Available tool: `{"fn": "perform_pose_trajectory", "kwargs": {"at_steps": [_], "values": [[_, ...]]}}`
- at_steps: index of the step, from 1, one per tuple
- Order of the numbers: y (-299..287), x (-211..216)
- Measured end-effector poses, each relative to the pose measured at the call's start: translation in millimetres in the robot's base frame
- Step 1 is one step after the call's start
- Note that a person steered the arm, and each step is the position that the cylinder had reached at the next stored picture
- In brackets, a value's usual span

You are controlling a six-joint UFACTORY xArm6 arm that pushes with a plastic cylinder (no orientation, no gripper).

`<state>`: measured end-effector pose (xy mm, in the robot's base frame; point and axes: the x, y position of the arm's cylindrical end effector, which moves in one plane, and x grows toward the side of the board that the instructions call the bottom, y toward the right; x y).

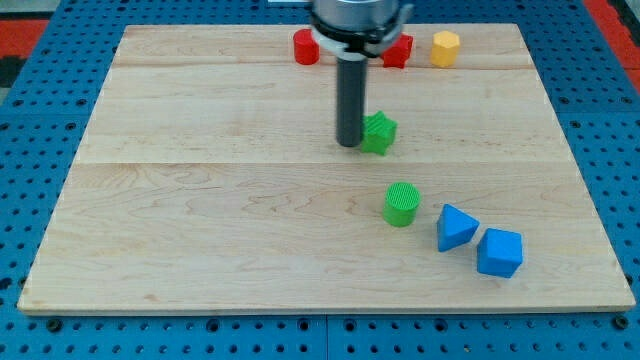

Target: Place the green circle to the left side of the green star

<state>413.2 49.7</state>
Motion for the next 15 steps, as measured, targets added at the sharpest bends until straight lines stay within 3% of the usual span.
{"fn": "perform_pose_trajectory", "kwargs": {"at_steps": [1,3,5,7,9,10,11,12,14,15], "values": [[47,7],[58,-12],[45,20],[93,45],[31,104],[-19,106],[-13,139],[-66,127],[-71,67],[-71,62]]}}
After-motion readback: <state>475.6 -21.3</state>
